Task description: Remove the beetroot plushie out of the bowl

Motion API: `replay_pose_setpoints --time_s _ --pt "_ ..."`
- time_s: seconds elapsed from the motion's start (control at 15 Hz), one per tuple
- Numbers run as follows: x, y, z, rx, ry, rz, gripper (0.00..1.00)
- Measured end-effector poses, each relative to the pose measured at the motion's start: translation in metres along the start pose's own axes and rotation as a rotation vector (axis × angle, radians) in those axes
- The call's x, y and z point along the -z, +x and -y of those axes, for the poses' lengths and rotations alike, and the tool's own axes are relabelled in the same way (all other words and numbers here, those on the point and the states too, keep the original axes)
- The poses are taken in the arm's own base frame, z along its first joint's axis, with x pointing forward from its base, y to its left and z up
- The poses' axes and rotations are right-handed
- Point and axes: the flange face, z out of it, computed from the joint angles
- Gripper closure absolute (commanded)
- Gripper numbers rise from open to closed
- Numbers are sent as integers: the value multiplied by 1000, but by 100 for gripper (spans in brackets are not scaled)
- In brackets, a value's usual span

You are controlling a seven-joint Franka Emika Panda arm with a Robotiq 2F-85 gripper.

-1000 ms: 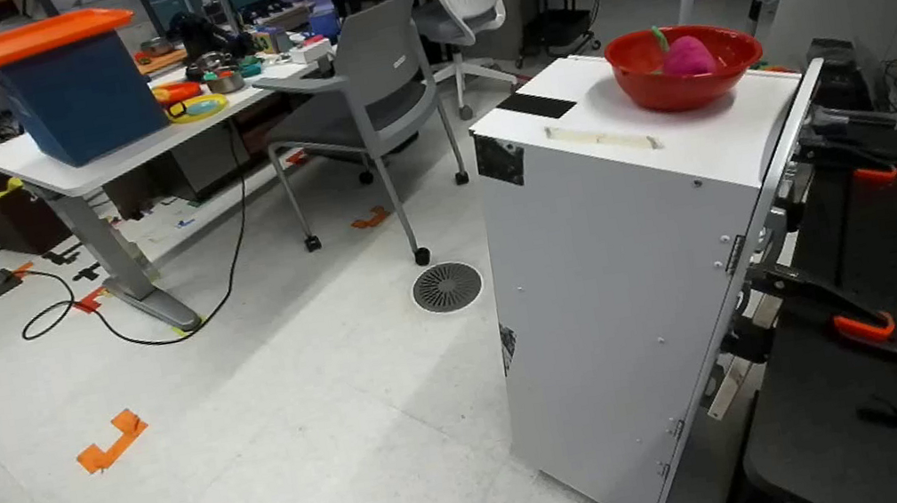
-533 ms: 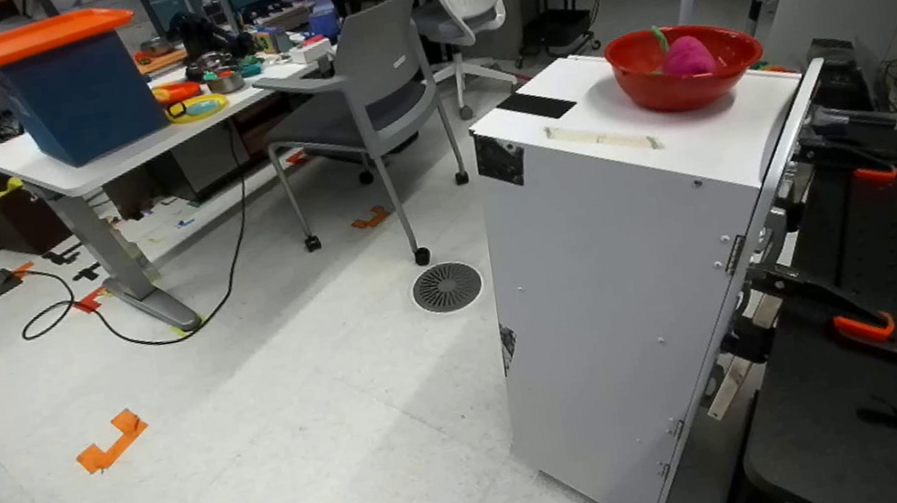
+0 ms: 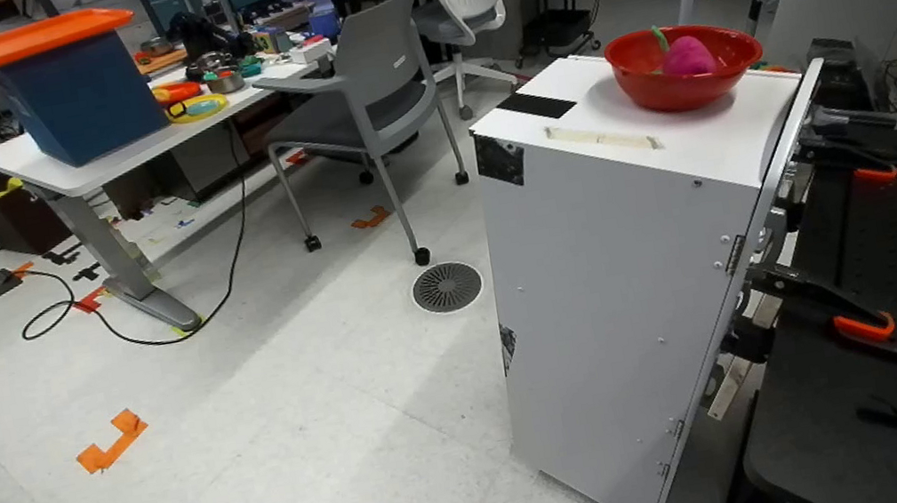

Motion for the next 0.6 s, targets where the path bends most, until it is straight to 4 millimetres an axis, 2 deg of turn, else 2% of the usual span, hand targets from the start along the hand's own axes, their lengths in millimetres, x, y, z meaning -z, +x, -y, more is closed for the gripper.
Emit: replay_pose_setpoints --time_s 0.27,0.6 --pt "-8 7 -14 -34 7 16 0" --pt "-20 25 -44 -86 64 -59 0"
